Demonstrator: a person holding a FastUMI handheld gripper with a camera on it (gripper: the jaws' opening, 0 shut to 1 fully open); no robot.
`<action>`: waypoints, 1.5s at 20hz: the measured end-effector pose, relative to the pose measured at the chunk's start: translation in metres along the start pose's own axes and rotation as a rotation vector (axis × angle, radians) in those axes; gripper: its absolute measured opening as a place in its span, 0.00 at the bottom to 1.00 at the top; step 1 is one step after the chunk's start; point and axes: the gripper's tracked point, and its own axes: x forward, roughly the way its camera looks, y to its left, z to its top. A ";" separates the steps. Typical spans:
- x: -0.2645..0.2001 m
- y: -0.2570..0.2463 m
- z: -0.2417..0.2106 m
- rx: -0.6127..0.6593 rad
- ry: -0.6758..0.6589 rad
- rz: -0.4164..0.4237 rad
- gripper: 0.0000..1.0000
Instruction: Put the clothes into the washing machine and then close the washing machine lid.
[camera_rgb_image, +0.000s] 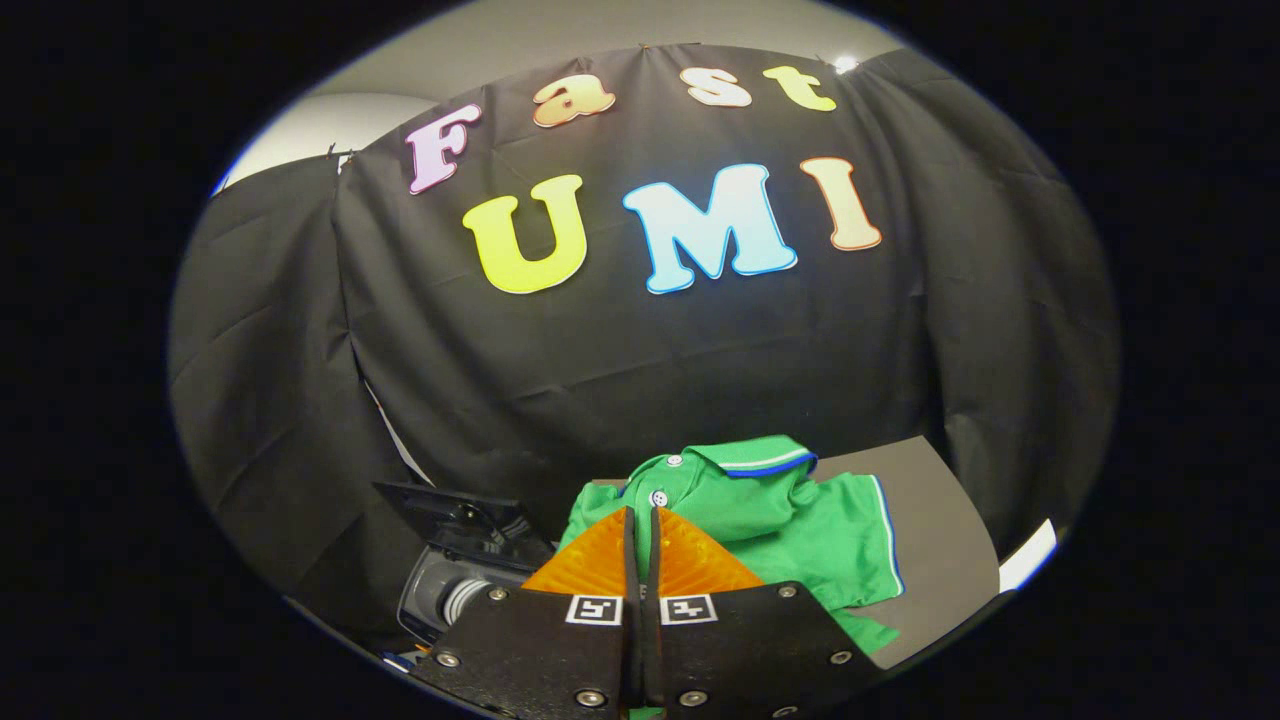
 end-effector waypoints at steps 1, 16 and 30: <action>0.001 0.007 0.000 0.008 0.004 0.005 0.00; 0.010 0.139 -0.028 0.010 0.016 0.131 0.00; 0.028 0.233 -0.081 -0.016 0.076 0.231 0.00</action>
